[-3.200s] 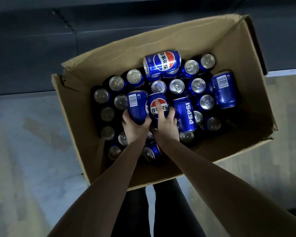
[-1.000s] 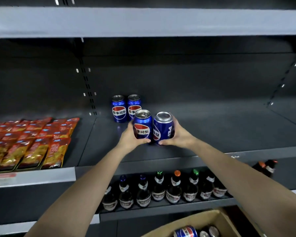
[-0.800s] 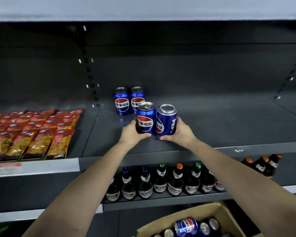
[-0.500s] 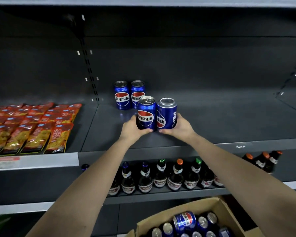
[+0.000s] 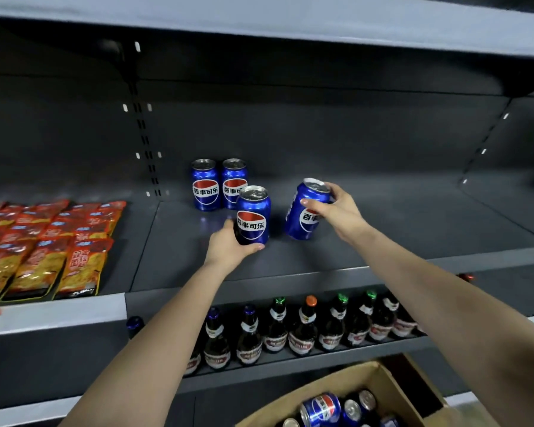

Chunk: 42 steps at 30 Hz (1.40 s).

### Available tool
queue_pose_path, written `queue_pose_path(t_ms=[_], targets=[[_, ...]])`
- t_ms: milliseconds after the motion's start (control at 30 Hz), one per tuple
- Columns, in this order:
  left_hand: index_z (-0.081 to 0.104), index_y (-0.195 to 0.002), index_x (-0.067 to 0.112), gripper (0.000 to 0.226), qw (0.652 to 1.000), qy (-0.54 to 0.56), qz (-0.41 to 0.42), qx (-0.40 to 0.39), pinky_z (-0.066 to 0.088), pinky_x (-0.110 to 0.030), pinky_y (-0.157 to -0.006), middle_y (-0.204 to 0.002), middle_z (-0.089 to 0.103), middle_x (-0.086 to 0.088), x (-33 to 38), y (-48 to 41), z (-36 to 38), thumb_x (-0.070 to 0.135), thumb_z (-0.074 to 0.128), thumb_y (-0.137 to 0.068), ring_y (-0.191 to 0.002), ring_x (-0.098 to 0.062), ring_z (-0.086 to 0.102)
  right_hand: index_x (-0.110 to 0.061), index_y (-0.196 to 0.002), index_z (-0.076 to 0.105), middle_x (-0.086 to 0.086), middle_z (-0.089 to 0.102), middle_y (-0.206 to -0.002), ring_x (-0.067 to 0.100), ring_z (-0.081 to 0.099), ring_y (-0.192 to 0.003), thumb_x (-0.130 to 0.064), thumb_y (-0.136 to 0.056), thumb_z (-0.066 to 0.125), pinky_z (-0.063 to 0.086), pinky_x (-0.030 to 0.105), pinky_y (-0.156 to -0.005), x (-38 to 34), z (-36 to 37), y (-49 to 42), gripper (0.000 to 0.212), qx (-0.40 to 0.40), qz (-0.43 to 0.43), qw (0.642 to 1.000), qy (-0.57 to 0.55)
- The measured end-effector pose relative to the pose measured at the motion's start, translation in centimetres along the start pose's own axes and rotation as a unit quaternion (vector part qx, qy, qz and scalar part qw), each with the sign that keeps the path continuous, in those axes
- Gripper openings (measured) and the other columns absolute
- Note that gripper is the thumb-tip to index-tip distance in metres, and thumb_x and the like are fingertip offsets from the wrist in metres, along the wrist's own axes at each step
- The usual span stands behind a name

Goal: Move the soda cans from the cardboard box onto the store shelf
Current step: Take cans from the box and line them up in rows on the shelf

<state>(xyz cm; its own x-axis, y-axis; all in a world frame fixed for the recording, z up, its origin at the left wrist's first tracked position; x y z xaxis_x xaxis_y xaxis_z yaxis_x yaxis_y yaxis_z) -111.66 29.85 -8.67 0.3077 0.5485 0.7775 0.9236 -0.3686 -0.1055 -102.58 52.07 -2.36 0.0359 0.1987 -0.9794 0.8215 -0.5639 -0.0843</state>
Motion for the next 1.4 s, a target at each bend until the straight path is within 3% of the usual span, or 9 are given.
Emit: queue_pose_path(t_ms=[200,433,633,767,900,1067,1167,1400], targets=[[0.040,-0.136,0.006,0.085,1.000,-0.003,-0.001,-0.007,0.044,-0.031,-0.096,-0.131,0.058,-0.007,0.3,0.2,-0.1,0.037,0.083,-0.069,-0.122,-0.024,0.054,-0.015,-0.124,0.046,-0.001,0.059,-0.117,0.010,0.059,-0.103,-0.030,-0.063,0.088,0.046,0.020,-0.084,-0.4,3.6,2.5,0.076,0.060,-0.064,0.990,0.114],[0.038,-0.131,0.007,0.077,0.999,0.042,0.001,-0.018,0.042,-0.032,-0.097,-0.138,0.051,-0.007,0.7,0.4,-0.6,0.026,0.083,-0.071,-0.126,-0.025,0.049,-0.014,-0.145,0.022,0.002,0.057,-0.129,0.018,0.055,-0.118,-0.025,-0.064,0.088,0.039,0.019,-0.087,0.9,4.3,3.2,0.105,-0.057,-0.025,0.967,0.248],[0.045,-0.126,0.006,0.070,0.999,0.047,-0.016,-0.004,0.040,-0.026,-0.093,-0.130,0.057,-0.008,2.0,-1.1,0.1,0.018,0.084,-0.069,-0.122,-0.023,0.053,-0.009,-0.128,0.043,0.004,0.060,-0.123,0.019,0.057,-0.115,-0.033,-0.059,0.090,0.040,0.019,-0.083,2.1,4.3,1.7,0.087,-0.044,-0.007,0.951,0.305],[0.052,-0.121,0.007,0.064,0.998,0.033,-0.033,0.031,0.044,-0.029,-0.094,-0.123,0.062,-0.010,2.9,-3.7,1.6,0.019,0.085,-0.068,-0.115,-0.024,0.057,-0.005,-0.124,0.041,0.008,0.060,-0.122,0.023,0.058,-0.113,-0.028,-0.064,0.088,0.041,0.021,-0.079,2.2,3.9,-1.1,0.080,-0.029,0.020,0.953,0.302],[0.060,-0.108,0.004,0.049,0.998,-0.001,-0.043,0.051,0.046,-0.027,-0.082,-0.110,0.068,-0.011,3.9,-6.2,2.7,0.022,0.084,-0.069,-0.104,-0.025,0.062,-0.004,-0.120,0.037,0.011,0.059,-0.122,0.025,0.058,-0.113,-0.022,-0.068,0.086,0.042,0.024,-0.078,2.7,3.7,-4.2,0.074,-0.020,0.033,0.957,0.286],[0.061,-0.100,0.001,0.046,0.988,-0.142,-0.065,0.007,0.045,-0.032,-0.071,-0.101,0.066,-0.014,5.1,-9.7,2.6,0.033,0.079,-0.075,-0.095,-0.029,0.064,-0.003,-0.123,0.035,0.014,0.053,-0.128,0.027,0.053,-0.118,-0.023,-0.071,0.084,0.042,0.026,-0.081,3.0,4.7,-7.7,0.073,-0.041,0.039,0.956,0.288],[0.059,-0.103,-0.001,0.044,0.975,-0.216,-0.051,-0.019,0.044,-0.033,-0.072,-0.105,0.063,-0.015,5.4,-11.1,2.4,0.035,0.073,-0.081,-0.098,-0.030,0.062,0.000,-0.129,0.035,0.015,0.042,-0.134,0.026,0.044,-0.126,-0.025,-0.072,0.083,0.041,0.030,-0.094,2.8,5.5,-9.1,0.078,-0.042,0.023,0.950,0.309],[0.060,-0.112,-0.003,0.041,0.960,-0.267,-0.055,-0.064,0.043,-0.035,-0.076,-0.114,0.061,-0.020,4.8,-12.4,3.3,0.033,0.061,-0.091,-0.105,-0.034,0.059,0.002,-0.127,0.038,0.015,0.046,-0.133,0.026,0.049,-0.122,-0.027,-0.071,0.084,0.041,0.026,-0.092,3.0,6.4,-11.4,0.078,-0.038,0.032,0.944,0.327]])
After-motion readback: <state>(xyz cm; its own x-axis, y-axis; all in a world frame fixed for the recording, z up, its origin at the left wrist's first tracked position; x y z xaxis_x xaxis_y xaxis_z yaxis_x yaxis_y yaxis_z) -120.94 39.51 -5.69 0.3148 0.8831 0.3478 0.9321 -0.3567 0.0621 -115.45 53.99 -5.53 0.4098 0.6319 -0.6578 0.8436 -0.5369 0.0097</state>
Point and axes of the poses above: each hand's wrist, its own y-axis away from the middle knuckle, its own z-axis out of the palm, x = y × z, the point moved 6 cm from there along -y, towards the middle knuckle
